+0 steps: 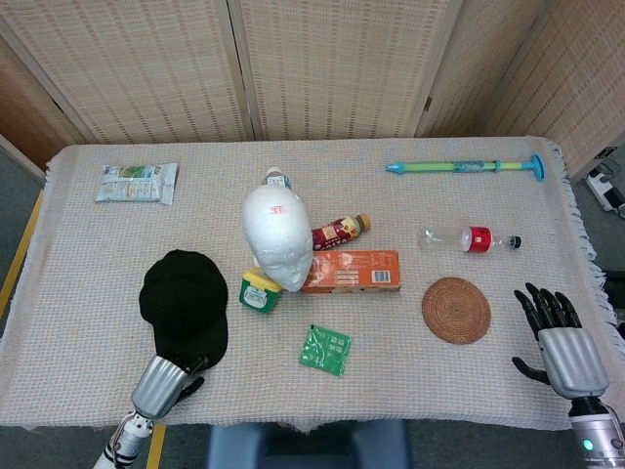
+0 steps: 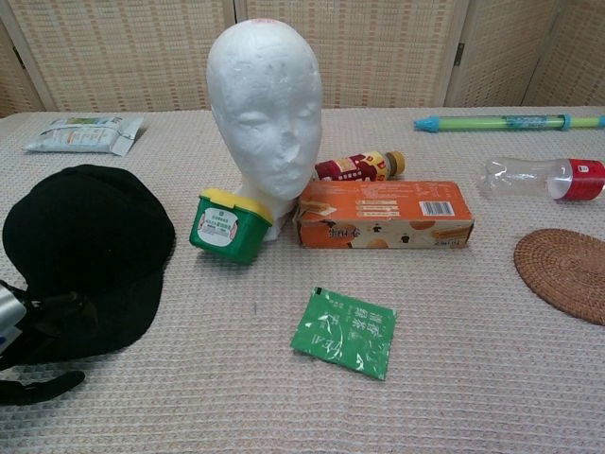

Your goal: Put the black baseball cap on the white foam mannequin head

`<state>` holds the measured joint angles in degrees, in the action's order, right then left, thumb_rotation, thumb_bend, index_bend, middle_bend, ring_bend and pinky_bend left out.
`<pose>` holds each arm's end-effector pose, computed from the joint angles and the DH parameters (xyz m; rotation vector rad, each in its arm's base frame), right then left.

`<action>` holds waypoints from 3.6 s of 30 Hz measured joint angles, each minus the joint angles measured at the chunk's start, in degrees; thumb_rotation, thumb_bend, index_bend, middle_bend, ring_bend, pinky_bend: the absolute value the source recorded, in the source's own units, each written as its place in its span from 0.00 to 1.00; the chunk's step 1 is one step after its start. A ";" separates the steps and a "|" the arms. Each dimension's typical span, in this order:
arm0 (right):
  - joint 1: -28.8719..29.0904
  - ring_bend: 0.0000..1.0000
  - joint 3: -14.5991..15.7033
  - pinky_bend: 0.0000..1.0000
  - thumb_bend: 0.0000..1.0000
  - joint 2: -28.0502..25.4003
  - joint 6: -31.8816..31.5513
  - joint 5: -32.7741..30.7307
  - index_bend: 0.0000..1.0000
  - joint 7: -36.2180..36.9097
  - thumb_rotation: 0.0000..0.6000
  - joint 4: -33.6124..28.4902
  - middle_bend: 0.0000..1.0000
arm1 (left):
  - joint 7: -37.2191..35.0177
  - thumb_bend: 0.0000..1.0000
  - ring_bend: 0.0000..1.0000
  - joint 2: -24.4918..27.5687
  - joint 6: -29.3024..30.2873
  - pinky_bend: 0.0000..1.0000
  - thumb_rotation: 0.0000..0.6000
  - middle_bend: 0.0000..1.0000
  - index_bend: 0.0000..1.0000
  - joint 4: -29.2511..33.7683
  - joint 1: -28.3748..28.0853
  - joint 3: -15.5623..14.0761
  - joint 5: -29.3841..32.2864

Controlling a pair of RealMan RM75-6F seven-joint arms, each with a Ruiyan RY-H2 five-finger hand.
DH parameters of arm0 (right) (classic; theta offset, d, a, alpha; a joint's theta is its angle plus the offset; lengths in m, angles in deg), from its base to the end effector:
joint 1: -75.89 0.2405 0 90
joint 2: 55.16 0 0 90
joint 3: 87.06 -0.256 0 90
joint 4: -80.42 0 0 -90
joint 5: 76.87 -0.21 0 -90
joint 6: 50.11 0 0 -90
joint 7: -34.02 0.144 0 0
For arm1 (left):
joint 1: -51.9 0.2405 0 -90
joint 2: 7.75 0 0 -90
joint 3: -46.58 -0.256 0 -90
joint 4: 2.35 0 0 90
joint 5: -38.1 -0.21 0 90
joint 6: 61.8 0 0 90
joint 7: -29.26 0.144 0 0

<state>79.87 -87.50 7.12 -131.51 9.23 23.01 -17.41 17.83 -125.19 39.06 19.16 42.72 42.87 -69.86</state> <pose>-0.3032 -0.1653 0.1461 1.4933 -0.8876 0.7372 -0.2862 0.1752 -0.0515 -1.7709 -0.5122 -1.2223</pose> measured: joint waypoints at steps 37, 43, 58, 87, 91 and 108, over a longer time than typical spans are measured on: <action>0.67 0.00 0.88 0.00 0.11 -2.25 2.06 0.58 0.00 2.35 1.00 -1.98 0.00 | -2.34 0.52 0.91 6.68 10.49 0.94 1.00 1.00 0.68 -0.83 -14.90 12.52 16.18; 0.56 0.00 1.12 0.00 0.11 -2.87 1.65 1.43 0.00 3.41 1.00 -2.54 0.00 | 2.15 0.52 0.91 11.06 11.76 0.94 1.00 1.00 0.68 9.58 -20.00 16.09 17.52; -0.01 0.00 0.33 0.00 0.11 -5.64 0.09 0.95 0.00 8.54 1.00 -3.20 0.00 | 22.75 0.52 0.91 14.93 6.63 0.94 1.00 1.00 0.68 30.99 -33.81 19.38 12.83; -1.27 0.00 0.10 0.00 0.11 -7.11 -1.62 1.35 0.00 9.90 1.00 -3.46 0.00 | 27.59 0.13 0.40 6.21 1.41 0.63 1.00 0.34 0.01 34.79 -26.59 6.70 8.08; -1.28 0.00 0.19 0.00 0.11 -6.94 -1.52 1.46 0.00 9.42 1.00 -3.56 0.00 | 28.80 0.13 0.29 12.07 1.32 0.49 1.00 0.29 0.01 44.11 -23.10 5.17 9.23; -0.94 0.00 0.86 0.00 0.11 -4.27 -0.45 2.19 0.00 4.11 1.00 -4.08 0.00 | 17.67 0.13 0.09 47.90 -1.08 0.24 1.00 0.18 0.16 70.97 -1.73 -3.76 25.25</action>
<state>78.92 -86.64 2.85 -131.96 11.42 27.12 -21.49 35.50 -77.30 37.98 90.13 40.99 39.11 -44.61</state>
